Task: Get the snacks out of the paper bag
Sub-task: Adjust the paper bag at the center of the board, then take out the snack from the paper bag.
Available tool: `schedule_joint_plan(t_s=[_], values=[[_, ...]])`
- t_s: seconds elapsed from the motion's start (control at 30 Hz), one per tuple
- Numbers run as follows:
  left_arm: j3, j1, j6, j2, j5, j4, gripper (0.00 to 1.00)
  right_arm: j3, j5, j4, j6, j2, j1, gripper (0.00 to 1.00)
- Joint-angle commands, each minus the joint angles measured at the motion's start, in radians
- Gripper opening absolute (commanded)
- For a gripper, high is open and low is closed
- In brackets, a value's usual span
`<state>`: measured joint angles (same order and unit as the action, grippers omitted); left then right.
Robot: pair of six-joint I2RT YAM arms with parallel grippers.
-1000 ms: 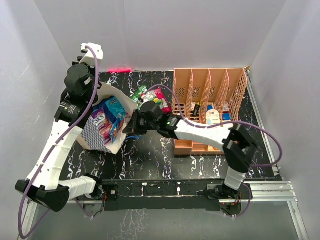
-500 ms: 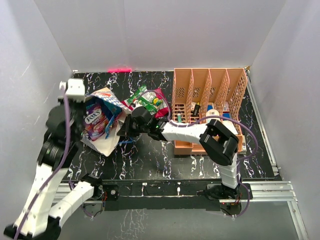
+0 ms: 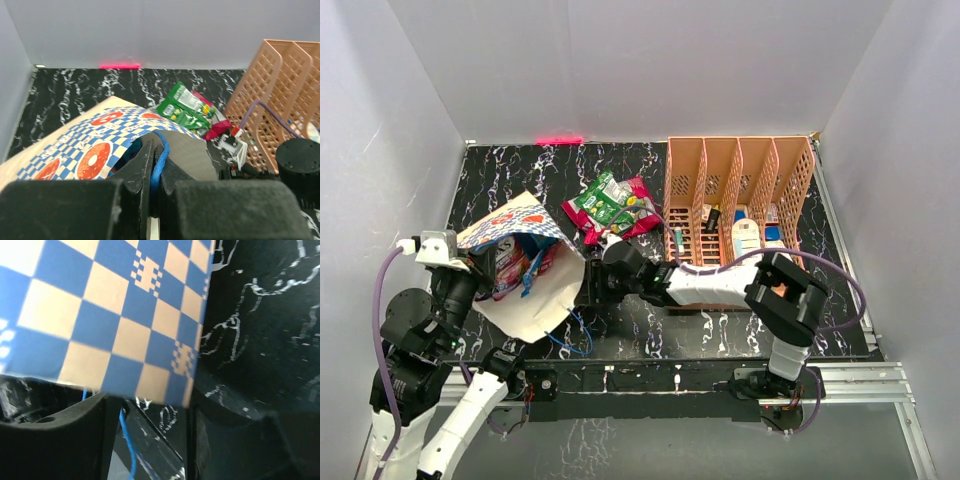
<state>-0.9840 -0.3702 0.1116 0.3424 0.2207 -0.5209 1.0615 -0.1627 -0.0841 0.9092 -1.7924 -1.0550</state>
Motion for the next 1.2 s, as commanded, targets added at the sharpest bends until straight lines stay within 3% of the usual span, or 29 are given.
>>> schedule_joint_plan(t_s=[0.0,0.33,0.5,0.6,0.8,0.9,1.0,1.17], values=[[-0.028,-0.001,0.095,-0.008,-0.118,-0.008,0.00,-0.050,0.057,0.011,-0.201,0.133,0.009,0.53],[-0.019,-0.001,0.177,-0.048,-0.123,-0.026,0.00,-0.141,0.024,0.052,-0.818,0.406,0.004,0.63],[-0.024,-0.001,0.191,-0.042,-0.133,-0.028,0.00,-0.114,-0.155,-0.010,-1.168,0.435,-0.018,0.64],[-0.027,-0.001,0.196,-0.043,-0.129,-0.031,0.00,-0.080,-0.244,-0.098,-1.290,0.392,-0.050,0.65],[-0.045,-0.001,0.207,-0.025,-0.137,-0.052,0.00,0.048,-0.234,-0.358,-1.358,0.174,-0.117,0.65],[-0.057,-0.001,0.215,-0.015,-0.136,-0.062,0.00,0.082,-0.205,-0.582,-1.346,0.027,-0.128,0.67],[-0.061,-0.001,0.223,-0.007,-0.135,-0.068,0.00,0.150,-0.031,-0.786,-1.200,-0.117,-0.129,0.77],[-0.048,-0.001,0.242,-0.002,-0.143,-0.062,0.00,0.290,0.173,-0.909,-1.007,-0.314,-0.129,0.85]])
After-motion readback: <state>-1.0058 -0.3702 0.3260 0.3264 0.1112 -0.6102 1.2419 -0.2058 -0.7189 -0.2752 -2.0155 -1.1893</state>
